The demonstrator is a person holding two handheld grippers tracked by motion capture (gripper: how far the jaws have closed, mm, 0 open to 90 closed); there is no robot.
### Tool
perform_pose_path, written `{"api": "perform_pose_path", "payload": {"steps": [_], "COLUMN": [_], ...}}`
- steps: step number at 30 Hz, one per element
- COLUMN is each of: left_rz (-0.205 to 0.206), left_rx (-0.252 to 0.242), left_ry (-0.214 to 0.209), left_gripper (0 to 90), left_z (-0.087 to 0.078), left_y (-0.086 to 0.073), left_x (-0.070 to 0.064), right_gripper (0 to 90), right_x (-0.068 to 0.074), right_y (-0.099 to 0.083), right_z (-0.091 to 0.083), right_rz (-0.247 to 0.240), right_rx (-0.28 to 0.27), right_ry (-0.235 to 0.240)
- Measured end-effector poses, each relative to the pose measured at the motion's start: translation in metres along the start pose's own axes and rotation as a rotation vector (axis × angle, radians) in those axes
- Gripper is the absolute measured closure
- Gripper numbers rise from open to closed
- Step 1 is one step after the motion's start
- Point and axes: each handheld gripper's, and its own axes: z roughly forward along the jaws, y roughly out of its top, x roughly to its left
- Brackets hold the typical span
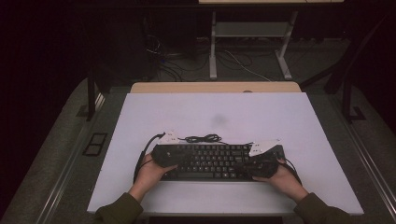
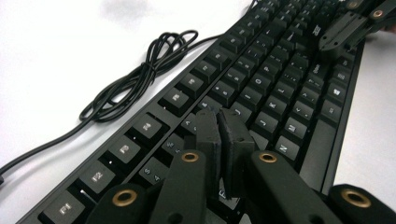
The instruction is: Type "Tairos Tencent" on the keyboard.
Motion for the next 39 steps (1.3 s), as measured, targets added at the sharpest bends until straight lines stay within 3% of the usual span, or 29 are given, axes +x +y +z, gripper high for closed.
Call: {"api": "perform_pose_path", "payload": {"steps": [12,39], "left_rz": [0.01,0.019], "left_rx": [0.054,0.083], "left_ry": [0.0,0.006], "left_gripper": [89.3,89.3], "left_z": [0.0077,0.01], "left_y": [0.0017,0.0016], "left_x": [-0.0002,-0.0009], "right_gripper": [89.0,89.0], "right_x": [-0.0001,-0.0004], "right_y": [-0.0002,-0.0004], "right_z": [-0.0002,-0.0004], "right_rz": [0.002,0.002], "right_rx": [0.0,0.001], "right_ry": [-0.001,-0.002]}}
